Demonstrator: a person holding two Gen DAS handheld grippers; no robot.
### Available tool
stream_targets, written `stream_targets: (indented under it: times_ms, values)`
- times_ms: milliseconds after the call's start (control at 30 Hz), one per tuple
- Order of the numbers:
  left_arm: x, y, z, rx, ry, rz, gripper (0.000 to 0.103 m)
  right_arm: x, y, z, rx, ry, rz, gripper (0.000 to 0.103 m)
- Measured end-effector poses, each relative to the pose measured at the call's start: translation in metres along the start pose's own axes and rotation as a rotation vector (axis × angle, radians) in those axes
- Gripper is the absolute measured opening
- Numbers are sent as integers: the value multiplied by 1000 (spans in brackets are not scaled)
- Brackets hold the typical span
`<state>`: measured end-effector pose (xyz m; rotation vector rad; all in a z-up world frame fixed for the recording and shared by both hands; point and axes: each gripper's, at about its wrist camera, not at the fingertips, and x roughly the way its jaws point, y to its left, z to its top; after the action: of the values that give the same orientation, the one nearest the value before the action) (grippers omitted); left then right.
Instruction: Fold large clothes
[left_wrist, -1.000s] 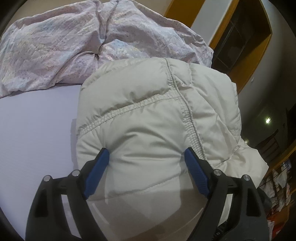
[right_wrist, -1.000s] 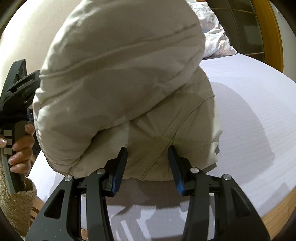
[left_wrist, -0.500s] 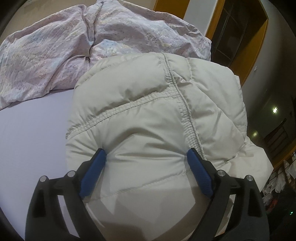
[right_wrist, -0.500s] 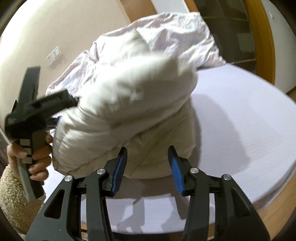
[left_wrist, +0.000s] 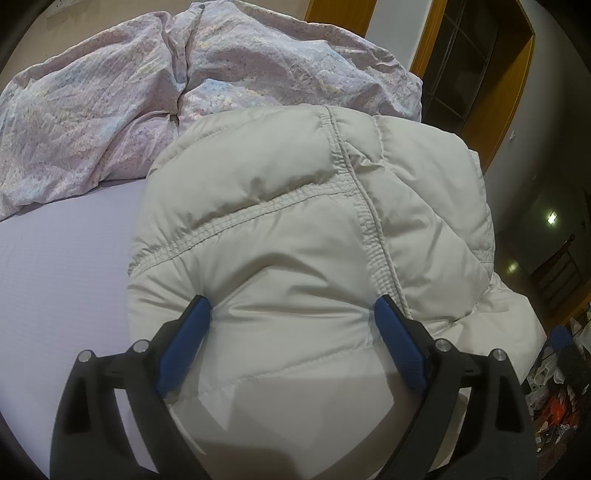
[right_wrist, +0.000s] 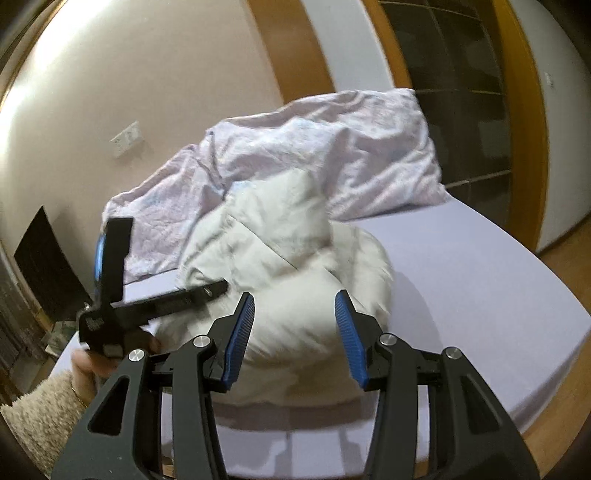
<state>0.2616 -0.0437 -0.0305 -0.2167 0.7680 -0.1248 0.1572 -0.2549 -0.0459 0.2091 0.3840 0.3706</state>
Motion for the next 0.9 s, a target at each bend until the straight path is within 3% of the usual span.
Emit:
stream_targets:
  times_ms: [200,400,900]
  values:
    - [0,-1,0,0,-1,1,90,38,14,12,-26,35,24,47]
    - [-1,0,-1,7,-4,1,90,61,18,5,-67,76,-20,46]
    - [-5,-5,1,19,-25,-27,90,102,-20,-23,1,198,-43,41]
